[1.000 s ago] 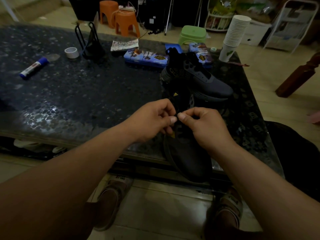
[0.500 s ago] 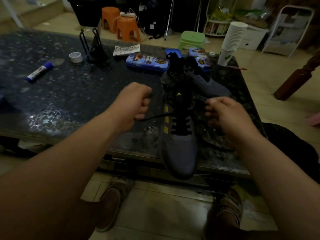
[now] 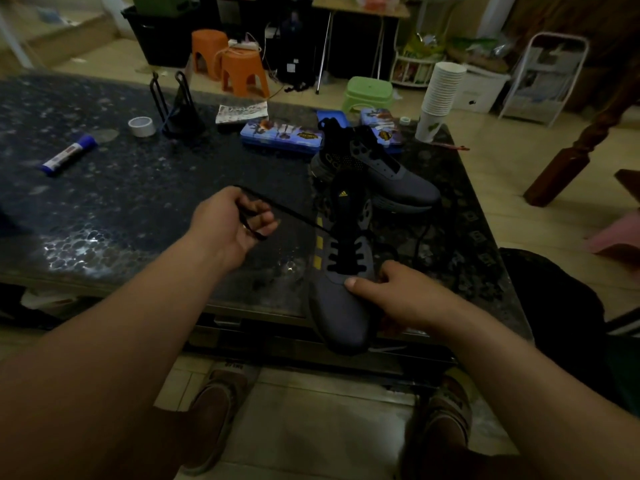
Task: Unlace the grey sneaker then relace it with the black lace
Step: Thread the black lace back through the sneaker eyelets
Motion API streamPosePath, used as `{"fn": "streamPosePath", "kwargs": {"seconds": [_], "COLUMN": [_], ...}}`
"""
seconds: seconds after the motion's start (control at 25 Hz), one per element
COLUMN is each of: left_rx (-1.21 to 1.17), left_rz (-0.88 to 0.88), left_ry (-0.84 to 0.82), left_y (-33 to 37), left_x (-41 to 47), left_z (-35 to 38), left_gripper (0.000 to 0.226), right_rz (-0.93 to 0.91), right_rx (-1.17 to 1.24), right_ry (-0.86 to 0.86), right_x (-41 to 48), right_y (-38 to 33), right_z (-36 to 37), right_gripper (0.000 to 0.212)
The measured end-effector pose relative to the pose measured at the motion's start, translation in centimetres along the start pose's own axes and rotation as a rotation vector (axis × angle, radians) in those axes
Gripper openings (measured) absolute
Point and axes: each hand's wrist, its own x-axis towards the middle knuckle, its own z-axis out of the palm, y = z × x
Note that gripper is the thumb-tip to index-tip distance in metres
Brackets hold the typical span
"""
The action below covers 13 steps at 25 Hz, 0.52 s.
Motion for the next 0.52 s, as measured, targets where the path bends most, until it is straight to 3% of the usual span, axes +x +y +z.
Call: {"fn": "streamPosePath", "kwargs": {"seconds": [0.12, 0.2, 0.28, 0.36, 0.4, 0.48, 0.52], "left_rx": [-0.033, 0.239, 0.616, 0.831, 0.865, 0.832, 0.807], "left_rz": [0.053, 0.184, 0.419, 0.623, 0.663, 0.623, 0.608], "left_ry": [0.038, 0.037, -0.008, -0.143, -0.246, -0.424, -0.463], "left_y": [0.6, 0.7, 1.0, 1.6, 1.7, 1.4, 1.2], "left_x": [0.0, -0.2, -0.8, -2.5, -3.7, -5.6, -6.1], "left_z": [0.0, 0.2, 0.5, 1.5, 2.2, 3.5, 4.0], "left_gripper": [0.028, 0.015, 0.007, 0.007, 0.009, 0.018, 0.023], "right_rz": [-0.011, -0.042, -0.127, -0.37, -0.506, -0.639, -0.631], "right_rx": [0.045, -0.084, -0.297, -0.222, -0.145, -0.003, 0.043], "right_ry": [-0.014, 0.028, 0.261, 0.52, 0.549, 0.399, 0.321], "right_x": [0.6, 0.3, 0.0, -0.1, -0.1, 0.7, 1.3], "right_y": [0.4, -0.1, -1.4, -3.6, -5.0, -7.4, -8.0], "right_z": [1.3, 0.7, -0.8, -2.0, -2.4, -2.1, -1.7], "right_gripper": [0.046, 0.046, 0.05, 0.043, 0.047, 0.077, 0.08]}}
